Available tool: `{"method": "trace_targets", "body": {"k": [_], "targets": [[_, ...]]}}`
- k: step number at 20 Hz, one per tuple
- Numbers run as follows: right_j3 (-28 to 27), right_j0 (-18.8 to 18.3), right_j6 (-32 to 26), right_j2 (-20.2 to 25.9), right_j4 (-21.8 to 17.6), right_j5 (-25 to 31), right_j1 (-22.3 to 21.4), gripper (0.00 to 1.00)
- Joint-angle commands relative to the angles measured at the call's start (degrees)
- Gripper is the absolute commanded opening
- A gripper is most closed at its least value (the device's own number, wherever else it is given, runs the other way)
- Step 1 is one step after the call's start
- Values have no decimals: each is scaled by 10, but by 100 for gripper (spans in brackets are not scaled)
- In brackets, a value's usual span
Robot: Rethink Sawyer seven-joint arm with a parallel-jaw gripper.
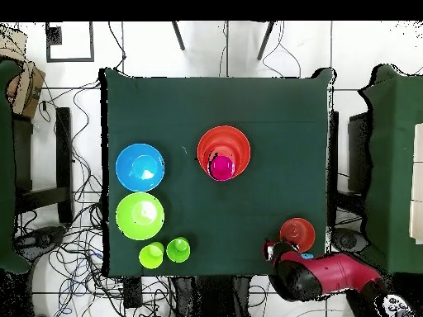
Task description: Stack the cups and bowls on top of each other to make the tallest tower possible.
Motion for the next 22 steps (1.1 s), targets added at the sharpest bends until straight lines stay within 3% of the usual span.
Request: {"method": "trace_targets", "body": {"k": [1,13,20,21,22], "targets": [[-62,23,-54,25,-41,10,37,100],[-65,0,-92,45,-31,30,30,100],[-63,9,-76,35,-36,21,9,100],[-64,16,-67,26,-47,10,7,0],[-67,23,-56,20,-50,4,6,0]]}}
